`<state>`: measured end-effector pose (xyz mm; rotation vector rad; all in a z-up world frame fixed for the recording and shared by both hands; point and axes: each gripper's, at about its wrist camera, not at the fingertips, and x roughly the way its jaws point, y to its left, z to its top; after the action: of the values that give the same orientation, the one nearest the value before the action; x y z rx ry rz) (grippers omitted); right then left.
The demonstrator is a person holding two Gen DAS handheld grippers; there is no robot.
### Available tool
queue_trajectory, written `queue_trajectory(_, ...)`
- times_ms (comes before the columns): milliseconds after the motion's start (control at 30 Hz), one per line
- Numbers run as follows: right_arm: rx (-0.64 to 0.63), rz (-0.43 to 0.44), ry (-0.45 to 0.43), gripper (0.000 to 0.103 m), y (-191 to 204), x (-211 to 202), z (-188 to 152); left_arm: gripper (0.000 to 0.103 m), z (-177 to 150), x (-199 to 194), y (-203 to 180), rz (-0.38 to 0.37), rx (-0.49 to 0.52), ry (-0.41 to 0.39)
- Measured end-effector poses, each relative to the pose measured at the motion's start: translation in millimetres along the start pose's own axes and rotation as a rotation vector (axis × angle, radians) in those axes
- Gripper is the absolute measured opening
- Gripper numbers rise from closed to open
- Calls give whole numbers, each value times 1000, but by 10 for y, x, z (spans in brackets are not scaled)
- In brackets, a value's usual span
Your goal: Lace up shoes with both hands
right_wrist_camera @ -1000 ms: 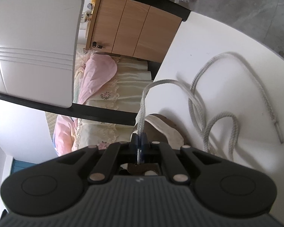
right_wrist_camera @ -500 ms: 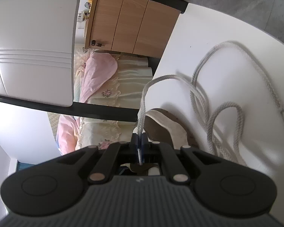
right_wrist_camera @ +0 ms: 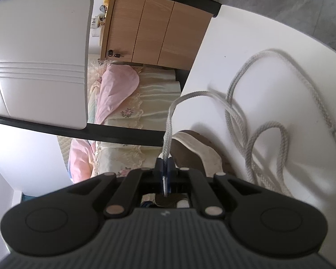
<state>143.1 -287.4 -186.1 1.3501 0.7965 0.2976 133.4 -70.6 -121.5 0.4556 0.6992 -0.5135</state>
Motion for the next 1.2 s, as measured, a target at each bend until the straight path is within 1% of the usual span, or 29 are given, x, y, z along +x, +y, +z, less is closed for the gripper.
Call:
queue_trajectory(67, 11, 7, 1, 4, -10, 0, -3, 4, 3, 0, 5, -3, 6, 2)
queue_trajectory(267, 2, -8, 5, 4, -7, -16, -26, 4, 28, 6, 21, -18, 37, 17)
queue_trajectory(433, -17, 9, 11, 4, 33, -71, -47, 4, 107, 67, 83, -48, 58, 68)
queue_trajectory(533, -28, 13, 14, 4, 47, -109, -65, 4, 152, 93, 93, -54, 84, 66)
queue_trajectory(600, -18, 10, 16, 4, 30, -134, -67, 4, 173, 117, 111, -53, 83, 68)
queue_trajectory(700, -4, 7, 20, 4, 7, -165, -71, 4, 171, 182, 126, -33, 86, 83)
queue_trajectory(800, -12, -7, 27, 4, 8, -162, -88, 4, 154, 201, 140, -31, 74, 75)
queue_trajectory(933, -8, -2, 30, 4, 10, -117, -90, 4, 138, 205, 180, -41, 58, 66)
queue_trajectory(1033, -16, -11, 24, 4, 22, -100, -86, 4, 152, 217, 181, -42, 66, 59)
queue_trajectory(1200, 9, -21, 14, 4, -19, -107, -80, 4, 208, 245, 127, -58, 101, 38)
